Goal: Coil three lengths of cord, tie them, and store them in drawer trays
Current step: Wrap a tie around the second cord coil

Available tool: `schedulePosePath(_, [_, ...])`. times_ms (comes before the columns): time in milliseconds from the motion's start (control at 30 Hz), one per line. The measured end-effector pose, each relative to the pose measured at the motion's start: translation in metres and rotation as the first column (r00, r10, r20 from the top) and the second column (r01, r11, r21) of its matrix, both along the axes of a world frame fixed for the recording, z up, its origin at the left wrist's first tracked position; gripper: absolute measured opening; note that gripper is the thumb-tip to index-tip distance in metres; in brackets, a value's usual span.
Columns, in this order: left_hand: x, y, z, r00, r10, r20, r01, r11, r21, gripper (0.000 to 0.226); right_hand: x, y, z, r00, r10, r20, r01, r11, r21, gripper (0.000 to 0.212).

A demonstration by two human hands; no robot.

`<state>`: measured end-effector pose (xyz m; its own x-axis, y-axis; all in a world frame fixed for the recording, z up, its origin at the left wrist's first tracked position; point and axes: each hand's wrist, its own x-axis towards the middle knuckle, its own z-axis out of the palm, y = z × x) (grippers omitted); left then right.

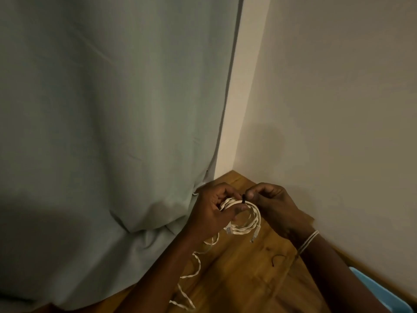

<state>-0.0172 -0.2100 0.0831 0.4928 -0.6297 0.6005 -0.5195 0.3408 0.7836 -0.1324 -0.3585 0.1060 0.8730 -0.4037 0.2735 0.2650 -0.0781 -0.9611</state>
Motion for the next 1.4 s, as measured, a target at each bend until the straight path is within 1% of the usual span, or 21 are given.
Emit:
schedulePosePath(100, [-0.007, -0.014, -0.008, 0.997, -0.025, -0.069, 0.025, 1.0, -0.009, 0.018, -0.02, -0.006, -0.008, 0.998, -0.059, 0.01, 0.059, 0.998, 0.023, 0.052])
schedulePosePath(167, [-0.011, -0.024, -0.012, 0.994, -0.057, -0.099, 0.056, 0.998, -0.004, 0.018, -0.032, -0.012, -0.016, 0.993, -0.115, 0.013, 0.116, 0.993, -0.015, 0.042])
schedulePosePath(233, [-0.018, -0.037, -0.015, 0.988, -0.103, -0.115, 0.105, 0.994, 0.017, 0.017, -0.044, -0.02, -0.022, 0.983, -0.172, 0.07, 0.178, 0.978, -0.104, 0.022])
schedulePosePath(267, [-0.023, -0.044, -0.017, 0.983, -0.126, -0.133, 0.131, 0.991, 0.033, 0.017, -0.051, -0.024, -0.023, 0.977, -0.191, 0.099, 0.206, 0.964, -0.169, 0.018])
schedulePosePath(367, [-0.04, -0.068, -0.02, 0.96, -0.197, -0.198, 0.215, 0.974, 0.074, 0.018, -0.069, -0.04, -0.023, 0.962, -0.241, 0.125, 0.271, 0.879, -0.393, 0.02])
schedulePosePath(467, [-0.058, -0.097, -0.024, 0.949, -0.213, -0.235, 0.245, 0.962, 0.121, 0.018, -0.091, -0.065, -0.029, 0.943, -0.318, 0.099, 0.325, 0.817, -0.476, 0.02])
schedulePosePath(533, [-0.074, -0.125, -0.026, 0.935, -0.226, -0.274, 0.276, 0.948, 0.159, 0.018, -0.11, -0.086, -0.038, 0.915, -0.391, 0.1, 0.392, 0.801, -0.453, 0.018])
schedulePosePath(633, [-0.102, -0.167, -0.035, 0.925, -0.26, -0.279, 0.321, 0.925, 0.204, 0.015, -0.143, -0.116, -0.051, 0.875, -0.476, 0.092, 0.476, 0.807, -0.349, 0.017])
schedulePosePath(700, [-0.127, -0.202, -0.048, 0.927, -0.283, -0.245, 0.341, 0.91, 0.236, 0.014, -0.171, -0.14, -0.064, 0.841, -0.541, 0.022, 0.526, 0.807, -0.269, 0.016])
schedulePosePath(800, [-0.166, -0.255, -0.079, 0.938, -0.279, -0.207, 0.335, 0.882, 0.33, 0.022, -0.217, -0.177, -0.098, 0.8, -0.582, -0.147, 0.568, 0.813, -0.13, 0.018])
schedulePosePath(900, [-0.215, -0.304, -0.125, 0.914, -0.29, -0.283, 0.392, 0.806, 0.443, 0.02, -0.272, -0.209, -0.141, 0.765, -0.558, -0.322, 0.577, 0.816, -0.043, 0.021])
schedulePosePath(1000, [-0.262, -0.338, -0.165, 0.861, -0.266, -0.432, 0.482, 0.697, 0.531, 0.019, -0.323, -0.23, -0.185, 0.733, -0.494, -0.467, 0.59, 0.803, 0.076, 0.026])
schedulePosePath(1067, [-0.292, -0.358, -0.191, 0.813, -0.232, -0.535, 0.55, 0.608, 0.572, 0.014, -0.355, -0.243, -0.217, 0.693, -0.472, -0.545, 0.616, 0.78, 0.108, 0.034])
schedulePosePath(1133, [-0.316, -0.374, -0.219, 0.773, -0.186, -0.607, 0.599, 0.531, 0.599, 0.017, -0.382, -0.249, -0.247, 0.637, -0.47, -0.611, 0.643, 0.761, 0.086, 0.04])
schedulePosePath(1200, [-0.338, -0.384, -0.251, 0.734, -0.155, -0.661, 0.652, 0.431, 0.623, 0.018, -0.402, -0.254, -0.277, 0.537, -0.493, -0.684, 0.685, 0.728, 0.013, 0.038])
schedulePosePath(1300, [-0.359, -0.394, -0.292, 0.728, -0.155, -0.668, 0.682, 0.266, 0.681, 0.024, -0.417, -0.258, -0.315, 0.319, -0.563, -0.762, 0.788, 0.604, -0.117, 0.026])
schedulePosePath(1333, [-0.363, -0.397, -0.304, 0.723, -0.163, -0.672, 0.691, 0.21, 0.692, 0.029, -0.42, -0.26, -0.325, 0.23, -0.601, -0.765, 0.802, 0.562, -0.2, 0.021])
schedulePosePath(1367, [-0.367, -0.4, -0.315, 0.724, -0.171, -0.668, 0.689, 0.151, 0.708, 0.036, -0.42, -0.263, -0.332, 0.144, -0.636, -0.758, 0.787, 0.538, -0.301, 0.017])
schedulePosePath(1400, [-0.368, -0.404, -0.325, 0.733, -0.184, -0.654, 0.677, 0.109, 0.728, 0.043, -0.419, -0.265, -0.336, 0.08, -0.66, -0.747, 0.759, 0.526, -0.384, 0.014])
